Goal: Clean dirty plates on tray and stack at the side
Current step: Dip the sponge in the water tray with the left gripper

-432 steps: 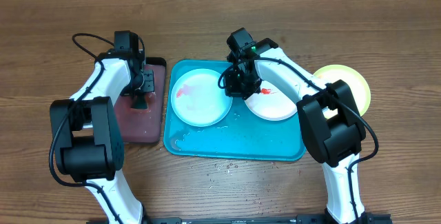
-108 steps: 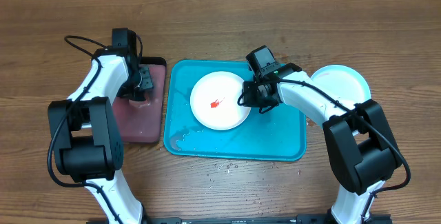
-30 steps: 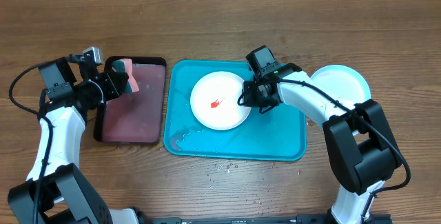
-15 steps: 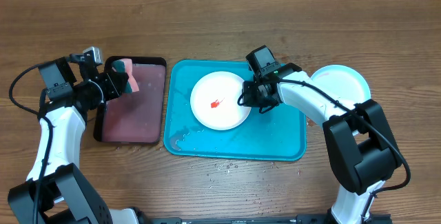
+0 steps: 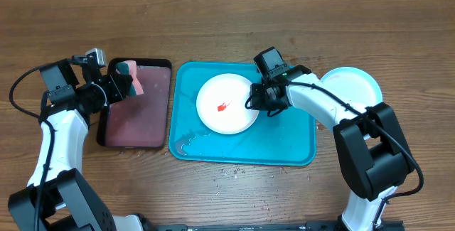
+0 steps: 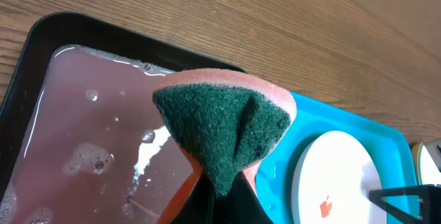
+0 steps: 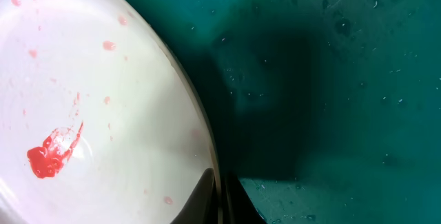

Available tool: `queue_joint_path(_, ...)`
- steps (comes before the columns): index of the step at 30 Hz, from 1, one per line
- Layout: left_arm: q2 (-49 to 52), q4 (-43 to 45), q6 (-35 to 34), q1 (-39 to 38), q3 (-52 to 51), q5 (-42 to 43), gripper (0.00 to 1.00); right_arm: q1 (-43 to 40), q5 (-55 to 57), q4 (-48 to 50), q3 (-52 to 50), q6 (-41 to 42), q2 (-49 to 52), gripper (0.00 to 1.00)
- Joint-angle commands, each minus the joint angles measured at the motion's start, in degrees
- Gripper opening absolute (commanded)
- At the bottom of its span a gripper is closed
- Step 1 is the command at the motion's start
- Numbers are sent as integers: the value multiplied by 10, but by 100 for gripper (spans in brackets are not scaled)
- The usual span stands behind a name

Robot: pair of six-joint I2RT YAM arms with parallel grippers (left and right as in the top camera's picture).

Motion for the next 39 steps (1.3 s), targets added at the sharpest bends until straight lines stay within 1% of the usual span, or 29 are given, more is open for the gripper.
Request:
queue_joint_path(1, -8, 3, 14, 3, -3, 17, 4, 1, 14, 3, 13, -7, 1, 4)
queue_joint_path(39, -8, 2, 23, 3, -3, 17, 4, 1, 14, 3, 13, -7, 1, 4)
